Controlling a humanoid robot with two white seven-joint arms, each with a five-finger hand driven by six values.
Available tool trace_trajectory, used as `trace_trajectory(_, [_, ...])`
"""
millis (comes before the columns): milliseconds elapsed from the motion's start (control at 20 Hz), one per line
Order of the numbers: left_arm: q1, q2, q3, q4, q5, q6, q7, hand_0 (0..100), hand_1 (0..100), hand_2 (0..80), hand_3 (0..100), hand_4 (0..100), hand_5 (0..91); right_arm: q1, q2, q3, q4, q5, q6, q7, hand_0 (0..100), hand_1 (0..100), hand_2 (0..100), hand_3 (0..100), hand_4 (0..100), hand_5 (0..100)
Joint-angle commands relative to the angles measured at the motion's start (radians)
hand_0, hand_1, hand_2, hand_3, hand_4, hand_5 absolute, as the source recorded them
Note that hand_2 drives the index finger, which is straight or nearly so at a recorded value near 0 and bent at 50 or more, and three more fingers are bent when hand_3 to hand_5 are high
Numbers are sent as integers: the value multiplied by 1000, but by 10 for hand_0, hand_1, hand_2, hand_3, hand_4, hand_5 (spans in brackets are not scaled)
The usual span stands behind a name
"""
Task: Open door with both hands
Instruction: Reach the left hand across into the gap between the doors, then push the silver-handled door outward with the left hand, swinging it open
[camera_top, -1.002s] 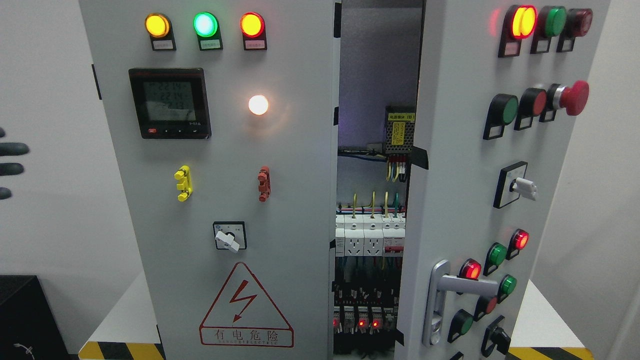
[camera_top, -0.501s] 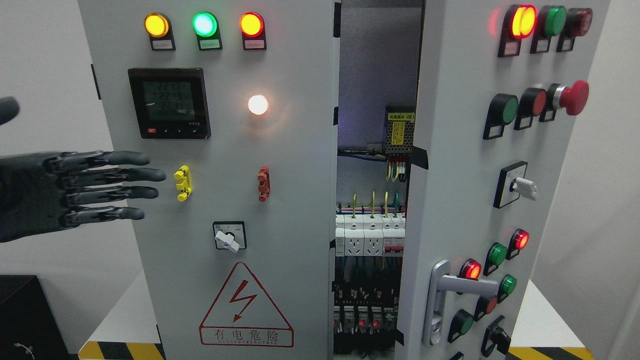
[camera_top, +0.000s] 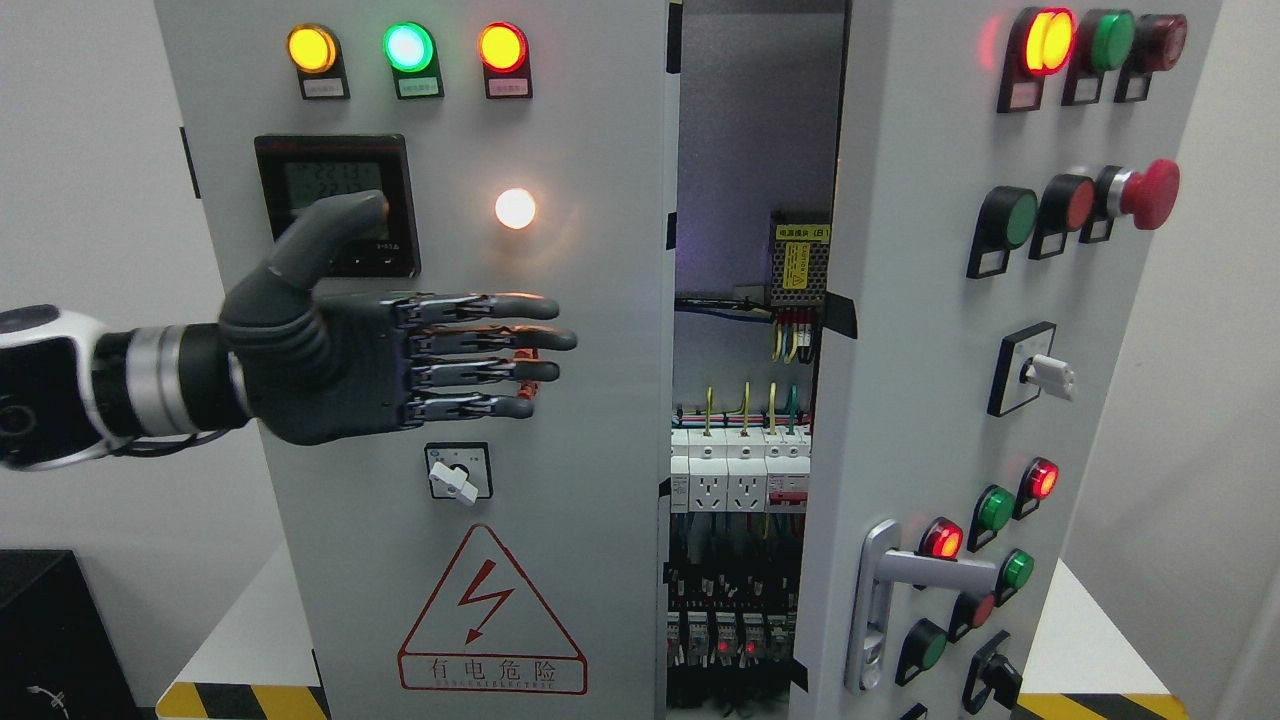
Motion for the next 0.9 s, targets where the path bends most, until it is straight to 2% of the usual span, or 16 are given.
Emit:
trace_trajectory(0, [29, -343, 176, 17, 2, 2, 48, 0, 0, 0, 0, 0, 0, 0, 0, 0, 0, 0, -1, 0, 0, 0, 0, 0, 0, 0])
trace_trajectory(150, [28, -401, 201, 17, -1, 4, 65, 0, 0, 0, 0, 0, 0, 0, 0, 0, 0, 0, -1, 0, 0, 0, 0, 0, 0, 0])
trace_trajectory(300, [29, -459, 206, 17, -7, 4, 146, 0, 0, 0, 0, 0, 0, 0, 0, 0, 0, 0, -1, 0, 0, 0, 0, 0, 0, 0])
trace_trajectory(351, [29, -476, 207, 15, -20, 4, 159, 0, 0, 0, 0, 0, 0, 0, 0, 0, 0, 0, -1, 0, 0, 0, 0, 0, 0, 0])
trace_trajectory(551, [31, -527, 207, 11, -56, 4, 176, 0, 0, 0, 0, 0, 0, 0, 0, 0, 0, 0, -1, 0, 0, 0, 0, 0, 0, 0])
trace_trajectory(751, [46, -602, 207, 12, -95, 3, 288, 0, 0, 0, 0, 0, 0, 0, 0, 0, 0, 0, -1, 0, 0, 0, 0, 0, 0, 0])
trace_trajectory(851, [45, -630, 207, 8, -110, 4, 317, 0, 0, 0, 0, 0, 0, 0, 0, 0, 0, 0, -1, 0, 0, 0, 0, 0, 0, 0])
